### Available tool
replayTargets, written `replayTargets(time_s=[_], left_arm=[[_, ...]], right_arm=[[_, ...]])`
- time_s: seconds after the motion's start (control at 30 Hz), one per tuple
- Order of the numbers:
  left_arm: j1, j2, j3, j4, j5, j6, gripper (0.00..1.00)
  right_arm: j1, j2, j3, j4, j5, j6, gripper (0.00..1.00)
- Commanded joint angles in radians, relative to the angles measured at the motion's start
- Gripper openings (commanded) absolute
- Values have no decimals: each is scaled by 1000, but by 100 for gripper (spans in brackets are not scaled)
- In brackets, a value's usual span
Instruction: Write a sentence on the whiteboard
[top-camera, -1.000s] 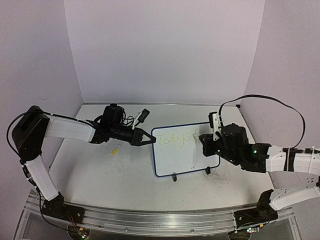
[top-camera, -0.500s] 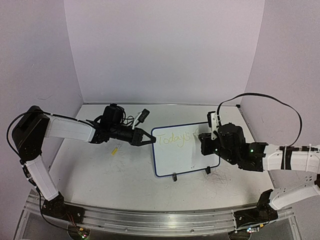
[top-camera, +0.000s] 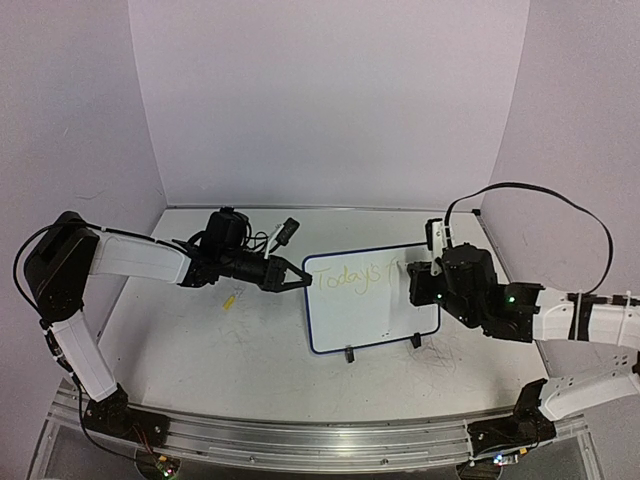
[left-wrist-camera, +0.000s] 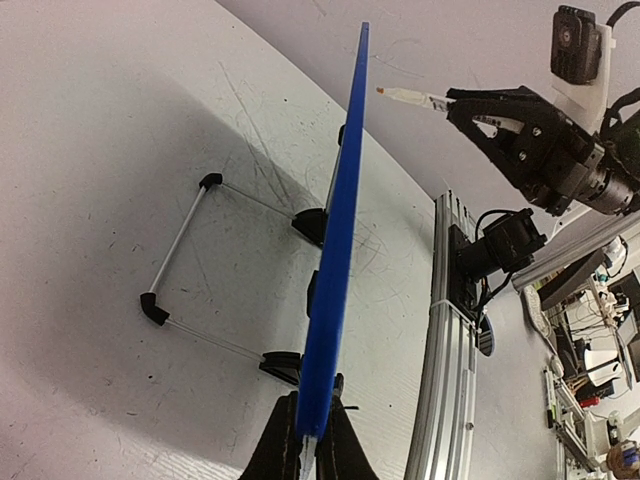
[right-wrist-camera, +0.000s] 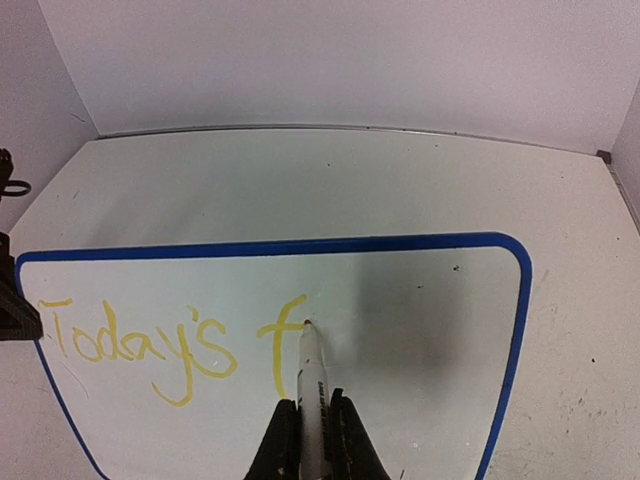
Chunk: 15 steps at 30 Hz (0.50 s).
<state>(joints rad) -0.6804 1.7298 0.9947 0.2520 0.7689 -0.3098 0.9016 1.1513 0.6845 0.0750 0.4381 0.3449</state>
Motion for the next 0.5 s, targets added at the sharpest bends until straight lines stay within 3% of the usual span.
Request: replayTargets(time_s=[0.0,0.47], left_arm=[[10,-6,28,-36,-22,8,0],[10,-13,28,-36,-20,9,0]], right_arm=[[-5,-105,-28,29,-10,-10,0],[-15,-18,-16,29,-18,-13,0]])
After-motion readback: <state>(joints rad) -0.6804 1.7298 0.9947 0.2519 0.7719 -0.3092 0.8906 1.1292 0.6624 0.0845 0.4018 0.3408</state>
